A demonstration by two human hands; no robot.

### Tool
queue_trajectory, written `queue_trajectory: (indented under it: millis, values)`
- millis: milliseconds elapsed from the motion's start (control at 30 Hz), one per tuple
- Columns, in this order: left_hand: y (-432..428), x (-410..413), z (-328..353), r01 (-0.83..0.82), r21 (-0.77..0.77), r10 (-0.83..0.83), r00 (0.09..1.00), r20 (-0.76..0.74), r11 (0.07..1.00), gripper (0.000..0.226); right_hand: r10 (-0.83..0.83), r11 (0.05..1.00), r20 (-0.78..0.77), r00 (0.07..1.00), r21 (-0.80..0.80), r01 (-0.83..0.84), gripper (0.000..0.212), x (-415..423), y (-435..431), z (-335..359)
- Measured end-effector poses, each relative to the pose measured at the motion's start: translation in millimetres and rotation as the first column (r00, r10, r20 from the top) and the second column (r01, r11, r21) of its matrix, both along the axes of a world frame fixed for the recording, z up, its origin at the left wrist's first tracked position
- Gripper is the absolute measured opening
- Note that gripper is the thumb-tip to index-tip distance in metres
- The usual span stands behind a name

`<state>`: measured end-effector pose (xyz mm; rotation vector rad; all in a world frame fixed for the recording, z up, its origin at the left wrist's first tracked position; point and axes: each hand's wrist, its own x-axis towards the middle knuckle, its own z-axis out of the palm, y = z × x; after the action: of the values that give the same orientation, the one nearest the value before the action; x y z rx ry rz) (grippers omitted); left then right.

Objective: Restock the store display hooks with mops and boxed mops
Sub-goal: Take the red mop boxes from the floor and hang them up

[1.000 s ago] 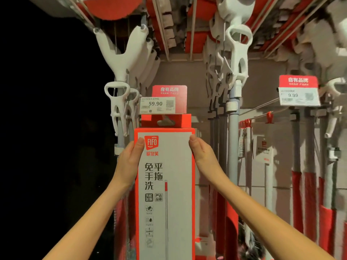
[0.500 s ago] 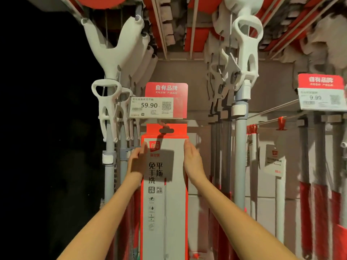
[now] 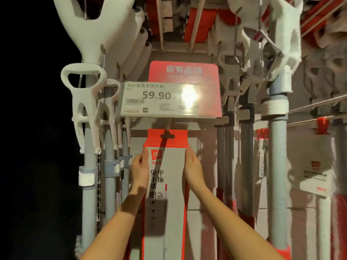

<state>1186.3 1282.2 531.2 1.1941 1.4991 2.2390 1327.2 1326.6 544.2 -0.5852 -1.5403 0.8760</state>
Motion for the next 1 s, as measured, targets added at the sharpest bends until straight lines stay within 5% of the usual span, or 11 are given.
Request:
queue_trajectory:
  millis: [133,333,500,633,1000]
  values:
    - [-4.5,-0.2,-0.9,0.041,-0.005,-0.041,0.999,-0.008,0.999,0.046,0.012,1.0,0.026,1.0,-0.01,-0.012,0.04,6.7,-5.7,-4.1]
    - [-35.5,10.8,-6.1,0.07,-0.055,-0.074,0.994,-0.082,0.996,0.068,-0.003,1.0,0.101,0.995,-0.03,0.006,0.049,30.0,-35.5,-3.6]
    - [-98.8,45.9,-4.1,0.078,-0.117,-0.089,0.992,-0.092,0.99,0.052,-0.007,0.999,0.172,0.985,-0.047,0.015,0.064,65.5,-93.7,-15.1]
    - [-185.6,72.8,-19.4,0.076,-0.117,-0.097,0.979,-0.181,0.99,0.031,0.054,0.998,0.238,0.97,-0.028,-0.049,0.053,99.9,-163.4,-34.2]
    - [-459.6,17.2,-99.6,-0.157,-0.26,0.061,0.938,-0.342,0.953,0.043,0.406,0.913,0.407,0.818,-0.155,-0.376,0.055,61.5,-349.5,-113.5]
